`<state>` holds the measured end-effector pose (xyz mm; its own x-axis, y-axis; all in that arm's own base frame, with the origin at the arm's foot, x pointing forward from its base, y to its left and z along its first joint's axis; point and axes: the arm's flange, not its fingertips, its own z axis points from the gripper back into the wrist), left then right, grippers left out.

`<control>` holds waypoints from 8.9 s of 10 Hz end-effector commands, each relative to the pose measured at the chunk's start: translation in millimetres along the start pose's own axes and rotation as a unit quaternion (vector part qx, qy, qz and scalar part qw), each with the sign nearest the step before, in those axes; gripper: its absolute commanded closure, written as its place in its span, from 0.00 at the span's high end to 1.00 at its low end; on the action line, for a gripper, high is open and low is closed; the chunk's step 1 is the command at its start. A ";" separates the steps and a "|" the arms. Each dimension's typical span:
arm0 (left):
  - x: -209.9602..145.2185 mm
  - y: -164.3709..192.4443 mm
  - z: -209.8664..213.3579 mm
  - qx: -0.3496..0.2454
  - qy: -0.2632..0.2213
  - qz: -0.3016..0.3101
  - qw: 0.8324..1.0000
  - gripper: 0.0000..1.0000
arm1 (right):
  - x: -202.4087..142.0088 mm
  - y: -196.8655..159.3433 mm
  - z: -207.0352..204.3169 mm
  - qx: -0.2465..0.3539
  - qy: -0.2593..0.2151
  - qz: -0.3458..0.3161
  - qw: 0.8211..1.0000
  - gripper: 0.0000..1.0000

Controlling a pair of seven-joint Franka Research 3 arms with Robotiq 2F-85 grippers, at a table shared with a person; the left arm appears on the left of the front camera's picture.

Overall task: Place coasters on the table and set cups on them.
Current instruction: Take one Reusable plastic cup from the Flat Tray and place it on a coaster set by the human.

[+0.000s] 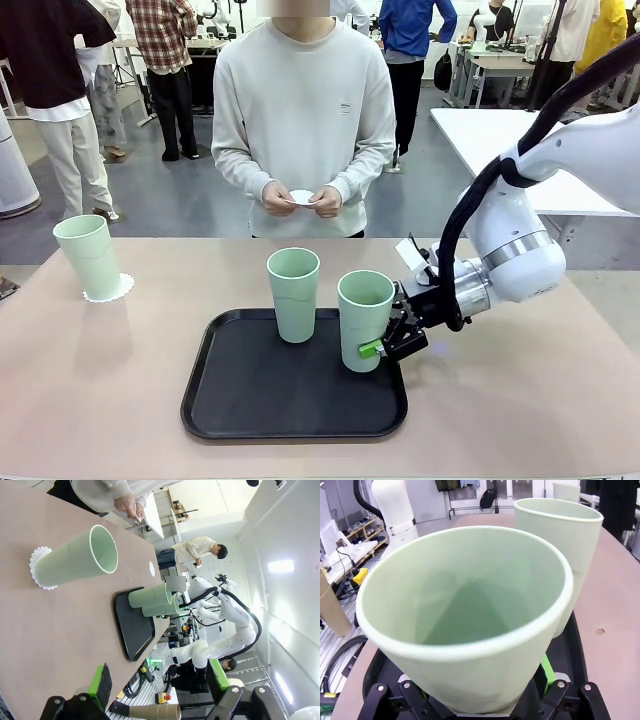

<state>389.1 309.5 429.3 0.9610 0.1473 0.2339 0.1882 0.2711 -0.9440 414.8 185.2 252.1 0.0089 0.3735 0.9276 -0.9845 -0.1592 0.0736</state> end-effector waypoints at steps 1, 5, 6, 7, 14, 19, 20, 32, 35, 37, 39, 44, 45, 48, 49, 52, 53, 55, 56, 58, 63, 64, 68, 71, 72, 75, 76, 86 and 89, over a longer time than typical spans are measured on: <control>1.2 -2.1 1.1 -0.002 -0.008 0.003 1.000 1.00 | 1.2 -8.6 -10.8 -0.004 0.009 0.001 1.000 1.00; 1.2 -2.1 1.1 -0.002 -0.008 0.003 1.000 1.00 | 2.9 -7.4 -3.4 -0.019 0.011 0.015 1.000 0.36; 1.2 -2.1 1.1 -0.002 -0.008 0.003 1.000 1.00 | 11.9 -2.0 5.0 -0.037 0.007 0.013 0.999 0.00; 1.2 -2.1 1.1 -0.002 -0.008 0.003 1.000 1.00 | 32.0 7.0 16.9 -0.053 0.005 0.010 0.999 0.00; 1.2 -2.1 1.1 -0.002 -0.008 0.003 1.000 1.00 | 145.2 25.2 91.0 -0.142 0.014 -0.041 0.989 0.00; 1.2 -2.1 1.1 -0.002 -0.008 0.003 1.000 1.00 | 148.1 36.1 165.3 -0.164 -0.038 0.021 0.986 0.82; 1.2 -2.1 1.1 -0.002 -0.008 0.003 1.000 1.00 | 149.0 45.0 200.9 -0.189 -0.045 0.023 0.981 0.82; 1.2 -2.1 1.1 -0.002 -0.008 0.003 1.000 1.00 | 99.0 61.9 337.2 -0.324 -0.040 -0.034 0.945 0.82; 1.2 -2.1 1.1 -0.002 -0.008 0.003 1.000 1.00 | 98.3 59.8 338.4 -0.336 -0.041 -0.037 0.940 0.82; 1.2 -2.1 1.1 -0.002 -0.008 0.003 1.000 1.00 | 71.4 12.4 333.6 -0.261 -0.038 -0.035 0.964 0.82; 1.2 -2.1 1.1 -0.002 -0.008 0.003 1.000 1.00 | 35.2 -34.1 329.4 -0.218 -0.041 -0.058 0.973 0.82; 1.2 -2.1 1.1 -0.002 -0.008 0.003 1.000 1.00 | -32.2 -60.9 332.9 -0.163 -0.035 -0.033 0.985 0.82; 1.2 -2.1 1.1 -0.002 -0.008 0.003 1.000 1.00 | -44.1 -61.6 333.0 -0.158 -0.033 -0.039 0.986 0.82; 1.2 -2.1 1.1 -0.002 -0.008 0.003 1.000 1.00 | -68.4 -64.5 323.4 -0.127 -0.049 -0.054 0.989 0.82; 1.2 -2.1 1.1 -0.002 -0.008 0.003 1.000 1.00 | -74.3 -67.4 320.0 -0.123 -0.055 -0.050 0.990 0.82; 1.2 -2.1 1.1 -0.002 -0.008 0.003 1.000 1.00 | -84.2 -76.8 308.9 -0.120 -0.057 -0.046 0.990 0.82; 1.2 -2.1 1.1 -0.002 -0.008 0.003 1.000 1.00 | -87.8 -81.8 305.5 -0.120 -0.060 -0.046 0.990 0.82; 1.2 -2.1 1.1 -0.002 -0.008 0.003 1.000 1.00 | -88.4 -92.1 295.4 -0.128 -0.057 -0.051 0.989 0.82; 1.2 -2.1 1.1 -0.002 -0.008 0.003 1.000 1.00 | -85.6 -95.4 291.1 -0.141 -0.056 -0.053 0.987 0.82; 1.2 -2.1 1.1 -0.002 -0.008 0.003 1.000 1.00 | -89.3 -81.3 298.3 -0.121 -0.056 -0.058 0.989 0.82; 1.2 -2.1 1.1 -0.002 -0.008 0.003 1.000 1.00 | -96.5 -92.2 301.5 -0.136 -0.082 -0.033 0.987 0.82; 1.2 -2.1 1.1 -0.002 -0.008 0.003 1.000 1.00 | -95.8 -92.0 301.7 -0.139 -0.081 -0.018 0.987 0.82; 1.2 -2.1 1.1 -0.002 -0.008 0.003 1.000 1.00 | -99.1 -100.5 296.9 -0.154 -0.044 -0.007 0.987 0.82; 1.2 -2.1 1.1 -0.002 -0.008 0.003 1.000 1.00 | -105.7 -105.4 293.4 -0.153 -0.039 -0.017 0.987 0.82; 1.2 -2.1 1.1 -0.002 -0.008 0.003 1.000 1.00 | -108.0 -107.0 292.1 -0.152 -0.041 -0.019 0.987 0.82; 1.2 -2.1 1.1 -0.002 -0.008 0.003 1.000 1.00 | -112.9 -111.2 289.9 -0.154 -0.041 -0.021 0.987 0.82; 1.2 -2.1 1.1 -0.002 -0.008 0.003 1.000 1.00 | -113.8 -112.3 289.2 -0.155 -0.040 -0.022 0.987 0.82; 1.2 -2.1 1.1 -0.002 -0.008 0.003 1.000 1.00 | -114.0 -111.3 290.9 -0.143 -0.043 -0.031 0.988 1.00; 1.2 -2.1 1.1 -0.002 -0.008 0.003 1.000 1.00 | -115.5 -112.0 293.7 -0.143 -0.043 -0.032 0.988 1.00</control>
<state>389.1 309.7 428.9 0.9611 0.1475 0.2335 0.1878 0.2706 -0.9442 567.0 -106.4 244.5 0.0653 0.3001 0.9517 -0.9903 0.1367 0.0248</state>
